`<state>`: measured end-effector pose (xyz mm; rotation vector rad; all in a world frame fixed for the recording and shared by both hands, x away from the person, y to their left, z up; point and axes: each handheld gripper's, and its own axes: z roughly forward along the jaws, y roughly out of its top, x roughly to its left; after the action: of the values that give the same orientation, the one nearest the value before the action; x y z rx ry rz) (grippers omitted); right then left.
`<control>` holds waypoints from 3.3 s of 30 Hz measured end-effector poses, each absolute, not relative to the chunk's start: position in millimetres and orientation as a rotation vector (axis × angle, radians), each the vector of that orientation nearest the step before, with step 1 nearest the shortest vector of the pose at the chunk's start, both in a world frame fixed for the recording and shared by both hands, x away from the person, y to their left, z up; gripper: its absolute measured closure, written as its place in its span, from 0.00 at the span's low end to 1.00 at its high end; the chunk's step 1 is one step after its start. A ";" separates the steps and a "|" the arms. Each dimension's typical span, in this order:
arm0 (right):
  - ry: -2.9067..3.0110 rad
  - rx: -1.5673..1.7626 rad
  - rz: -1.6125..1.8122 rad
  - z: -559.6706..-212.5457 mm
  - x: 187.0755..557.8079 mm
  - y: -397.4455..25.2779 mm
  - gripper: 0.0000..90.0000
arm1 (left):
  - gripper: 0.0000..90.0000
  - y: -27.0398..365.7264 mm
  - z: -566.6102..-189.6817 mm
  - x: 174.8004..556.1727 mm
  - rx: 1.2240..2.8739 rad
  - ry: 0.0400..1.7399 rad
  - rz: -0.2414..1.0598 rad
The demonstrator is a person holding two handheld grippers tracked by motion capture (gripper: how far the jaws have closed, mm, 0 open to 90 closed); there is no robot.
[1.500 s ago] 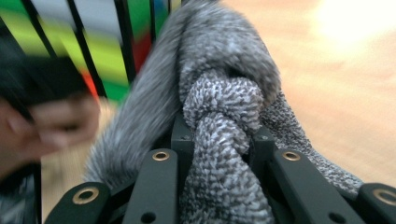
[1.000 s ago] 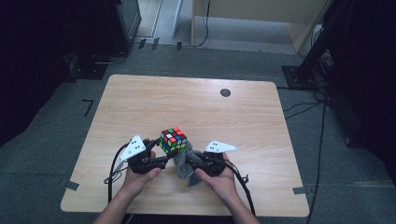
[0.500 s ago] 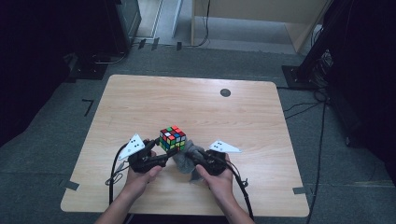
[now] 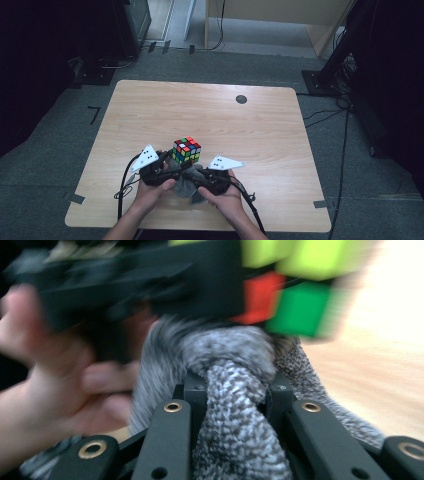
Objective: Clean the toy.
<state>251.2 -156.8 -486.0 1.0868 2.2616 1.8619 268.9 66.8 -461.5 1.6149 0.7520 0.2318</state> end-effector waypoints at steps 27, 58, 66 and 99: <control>1.953 1.060 1.558 -468.6 276.9 -234.2 0.44 | 0.38 101.7 -456.8 293.7 1.620 0.873 0.187; 1.935 0.316 1.496 -489.6 253.6 -178.8 0.32 | 0.38 88.5 -454.8 302.3 1.804 0.721 -0.039; 1.910 0.220 1.434 -494.1 252.3 -173.0 0.30 | 0.38 85.4 -456.6 304.3 1.842 0.730 -0.096; 1.948 0.467 1.382 -486.0 267.9 -200.9 0.38 | 0.24 85.7 -451.5 294.9 1.856 0.629 0.060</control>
<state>267.9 -200.9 -486.0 0.4675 1.9479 1.3819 294.9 85.7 -451.5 1.8562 0.6294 0.0596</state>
